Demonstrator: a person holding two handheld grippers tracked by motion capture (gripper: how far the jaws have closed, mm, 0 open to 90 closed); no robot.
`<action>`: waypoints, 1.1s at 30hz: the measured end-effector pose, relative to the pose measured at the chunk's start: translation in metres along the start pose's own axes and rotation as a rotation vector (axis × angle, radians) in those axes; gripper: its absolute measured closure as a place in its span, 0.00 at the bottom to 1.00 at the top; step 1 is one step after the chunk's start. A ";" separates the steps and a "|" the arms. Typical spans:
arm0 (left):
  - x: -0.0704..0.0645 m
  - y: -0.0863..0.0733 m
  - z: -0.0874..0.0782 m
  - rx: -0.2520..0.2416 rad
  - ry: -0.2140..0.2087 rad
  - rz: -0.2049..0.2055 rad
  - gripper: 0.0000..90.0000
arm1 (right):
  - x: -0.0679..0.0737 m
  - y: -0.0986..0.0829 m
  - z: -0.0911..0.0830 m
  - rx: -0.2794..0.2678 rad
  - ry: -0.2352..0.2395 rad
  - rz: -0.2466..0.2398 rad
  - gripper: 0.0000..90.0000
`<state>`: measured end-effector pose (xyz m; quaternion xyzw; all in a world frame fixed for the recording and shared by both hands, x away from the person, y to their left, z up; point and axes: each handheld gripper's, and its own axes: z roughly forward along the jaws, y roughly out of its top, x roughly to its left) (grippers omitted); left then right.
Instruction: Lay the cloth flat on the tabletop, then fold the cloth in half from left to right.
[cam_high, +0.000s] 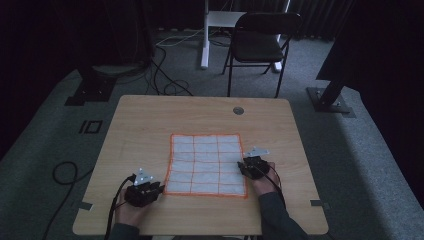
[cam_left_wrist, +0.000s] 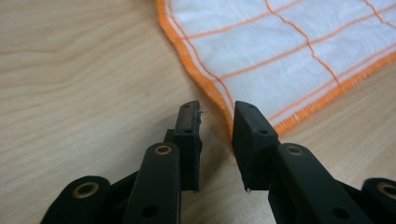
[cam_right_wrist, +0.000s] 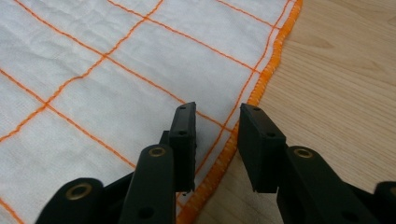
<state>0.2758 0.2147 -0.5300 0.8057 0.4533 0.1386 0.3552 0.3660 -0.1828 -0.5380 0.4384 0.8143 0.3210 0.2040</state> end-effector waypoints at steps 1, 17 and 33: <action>0.001 0.001 0.000 -0.006 0.003 -0.001 0.80 | 0.000 -0.001 0.000 -0.002 0.002 -0.001 0.74; 0.012 0.031 0.018 -0.071 0.043 0.020 0.72 | -0.001 -0.003 0.000 -0.016 0.003 0.018 0.71; 0.025 0.057 0.039 -0.092 0.064 -0.007 0.67 | -0.002 -0.004 0.000 -0.021 0.008 0.030 0.70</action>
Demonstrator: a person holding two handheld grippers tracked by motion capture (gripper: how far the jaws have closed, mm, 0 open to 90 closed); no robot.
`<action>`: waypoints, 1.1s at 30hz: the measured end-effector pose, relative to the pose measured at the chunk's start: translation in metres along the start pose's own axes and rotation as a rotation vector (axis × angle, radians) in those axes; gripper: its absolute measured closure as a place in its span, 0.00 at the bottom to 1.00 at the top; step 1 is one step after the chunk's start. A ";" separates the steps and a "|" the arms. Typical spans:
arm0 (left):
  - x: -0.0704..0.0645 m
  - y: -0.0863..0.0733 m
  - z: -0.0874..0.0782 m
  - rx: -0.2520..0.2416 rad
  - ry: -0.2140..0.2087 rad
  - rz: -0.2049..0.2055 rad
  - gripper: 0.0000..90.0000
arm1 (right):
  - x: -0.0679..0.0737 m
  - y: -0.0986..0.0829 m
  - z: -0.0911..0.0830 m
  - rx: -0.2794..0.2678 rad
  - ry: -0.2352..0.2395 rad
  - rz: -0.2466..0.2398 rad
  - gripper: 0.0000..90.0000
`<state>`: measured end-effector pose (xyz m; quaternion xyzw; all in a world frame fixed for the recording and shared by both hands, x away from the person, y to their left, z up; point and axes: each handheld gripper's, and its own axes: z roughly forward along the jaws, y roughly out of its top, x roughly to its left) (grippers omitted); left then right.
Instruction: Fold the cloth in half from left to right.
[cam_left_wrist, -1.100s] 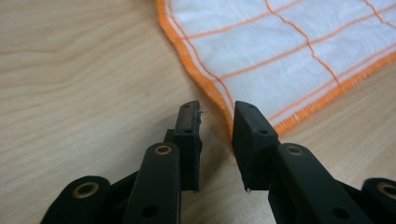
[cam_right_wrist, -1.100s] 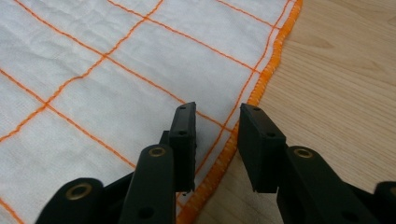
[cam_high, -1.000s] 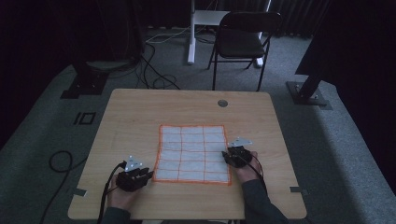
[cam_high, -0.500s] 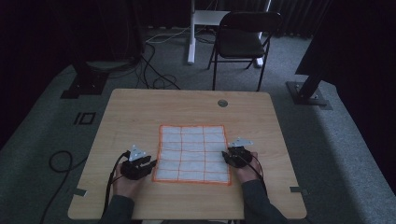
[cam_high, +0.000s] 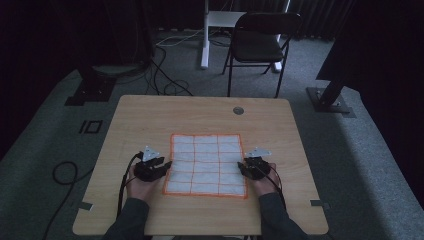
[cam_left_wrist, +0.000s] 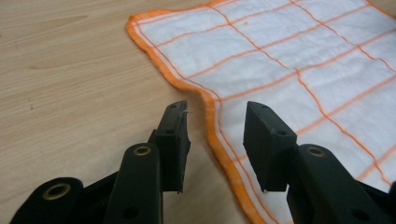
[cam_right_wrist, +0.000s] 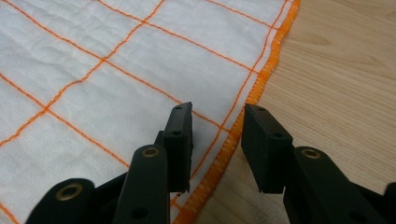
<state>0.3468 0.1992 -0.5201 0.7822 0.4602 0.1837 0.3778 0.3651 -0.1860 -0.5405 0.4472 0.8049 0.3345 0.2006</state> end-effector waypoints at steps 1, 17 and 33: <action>0.001 0.001 0.002 0.000 0.001 -0.006 0.67 | 0.000 0.000 0.000 0.000 0.000 0.002 0.70; 0.008 0.006 0.020 0.035 -0.011 -0.071 0.63 | 0.000 -0.001 0.000 -0.004 0.001 0.004 0.70; 0.001 0.004 0.032 0.083 -0.058 -0.062 0.97 | 0.000 -0.001 0.000 -0.006 -0.001 0.001 0.69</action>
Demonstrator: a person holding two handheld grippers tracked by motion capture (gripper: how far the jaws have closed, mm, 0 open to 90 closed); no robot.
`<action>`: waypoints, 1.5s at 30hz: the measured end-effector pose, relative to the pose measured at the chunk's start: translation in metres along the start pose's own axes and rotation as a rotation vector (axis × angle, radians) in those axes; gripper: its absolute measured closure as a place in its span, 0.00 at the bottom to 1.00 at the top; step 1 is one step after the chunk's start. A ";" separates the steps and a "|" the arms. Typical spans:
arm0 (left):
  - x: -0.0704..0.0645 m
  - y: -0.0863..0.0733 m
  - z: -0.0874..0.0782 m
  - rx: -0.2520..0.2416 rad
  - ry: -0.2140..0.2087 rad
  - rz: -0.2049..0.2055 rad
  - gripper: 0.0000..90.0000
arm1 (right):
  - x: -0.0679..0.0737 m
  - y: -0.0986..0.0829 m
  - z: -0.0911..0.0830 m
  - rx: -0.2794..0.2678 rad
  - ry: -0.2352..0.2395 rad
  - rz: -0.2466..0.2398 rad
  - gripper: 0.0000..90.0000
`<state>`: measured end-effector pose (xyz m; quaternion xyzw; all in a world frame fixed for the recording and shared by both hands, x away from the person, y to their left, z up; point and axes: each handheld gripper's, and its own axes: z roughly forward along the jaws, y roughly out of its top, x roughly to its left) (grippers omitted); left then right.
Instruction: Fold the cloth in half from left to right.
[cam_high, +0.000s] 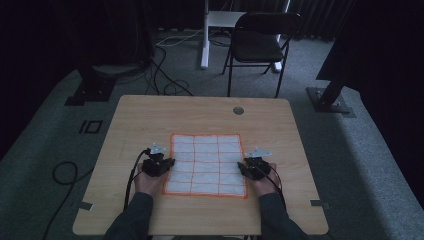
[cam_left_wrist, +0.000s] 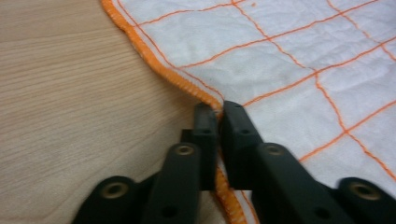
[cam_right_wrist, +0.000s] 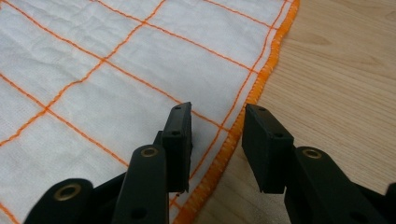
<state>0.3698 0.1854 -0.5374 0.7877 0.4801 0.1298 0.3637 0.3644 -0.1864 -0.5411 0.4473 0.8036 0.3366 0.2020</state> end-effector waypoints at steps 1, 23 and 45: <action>0.000 0.000 -0.001 0.002 0.003 0.006 0.98 | 0.000 0.000 0.000 0.000 -0.002 0.000 0.68; 0.026 -0.011 -0.019 0.006 0.066 -0.035 0.98 | 0.012 0.002 -0.003 -0.037 0.014 -0.069 0.62; 0.033 -0.016 -0.038 -0.017 0.096 -0.042 0.99 | 0.008 0.000 -0.002 -0.028 0.026 -0.046 0.61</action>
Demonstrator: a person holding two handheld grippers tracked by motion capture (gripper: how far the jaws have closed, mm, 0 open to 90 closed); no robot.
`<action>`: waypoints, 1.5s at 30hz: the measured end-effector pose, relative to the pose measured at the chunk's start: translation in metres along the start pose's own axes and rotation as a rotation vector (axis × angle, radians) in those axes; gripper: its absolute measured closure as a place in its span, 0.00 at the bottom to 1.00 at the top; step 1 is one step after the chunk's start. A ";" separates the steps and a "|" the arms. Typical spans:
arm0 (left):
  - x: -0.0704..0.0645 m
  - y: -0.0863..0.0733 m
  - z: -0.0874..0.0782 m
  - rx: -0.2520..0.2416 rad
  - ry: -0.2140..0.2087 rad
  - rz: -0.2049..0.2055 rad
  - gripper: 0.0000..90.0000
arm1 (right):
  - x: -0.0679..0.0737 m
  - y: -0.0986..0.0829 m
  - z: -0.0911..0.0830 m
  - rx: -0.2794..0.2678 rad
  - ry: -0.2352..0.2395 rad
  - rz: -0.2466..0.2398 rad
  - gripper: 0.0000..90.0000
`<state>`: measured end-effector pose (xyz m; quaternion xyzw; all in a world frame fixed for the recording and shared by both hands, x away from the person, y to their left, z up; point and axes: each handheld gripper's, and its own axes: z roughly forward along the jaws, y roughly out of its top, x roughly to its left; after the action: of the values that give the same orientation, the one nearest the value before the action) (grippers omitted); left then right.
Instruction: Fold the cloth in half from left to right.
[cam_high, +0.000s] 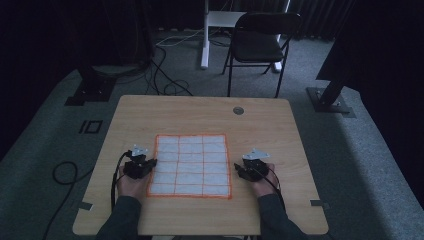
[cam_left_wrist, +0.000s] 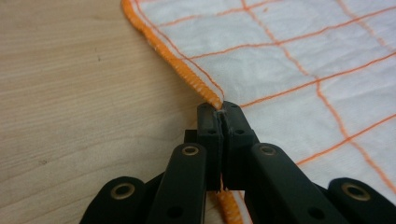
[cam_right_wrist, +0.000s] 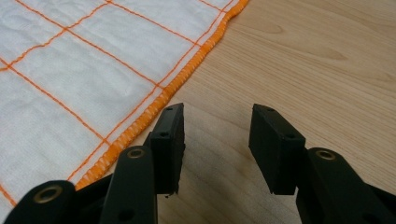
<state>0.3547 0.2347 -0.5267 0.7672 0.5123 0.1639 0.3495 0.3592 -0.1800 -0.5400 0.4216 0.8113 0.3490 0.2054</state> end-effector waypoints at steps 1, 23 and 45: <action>0.000 0.001 -0.001 -0.005 -0.004 -0.001 0.99 | 0.000 0.000 0.000 -0.001 0.000 0.003 0.61; -0.034 0.035 -0.013 -0.078 -0.124 0.065 0.99 | 0.001 0.000 0.001 0.001 0.006 -0.003 0.61; -0.087 0.073 -0.002 -0.099 -0.215 0.184 0.99 | 0.001 0.000 0.001 0.002 0.009 -0.004 0.61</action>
<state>0.3654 0.1400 -0.4649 0.8056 0.3909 0.1373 0.4234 0.3594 -0.1788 -0.5412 0.4187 0.8134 0.3497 0.2018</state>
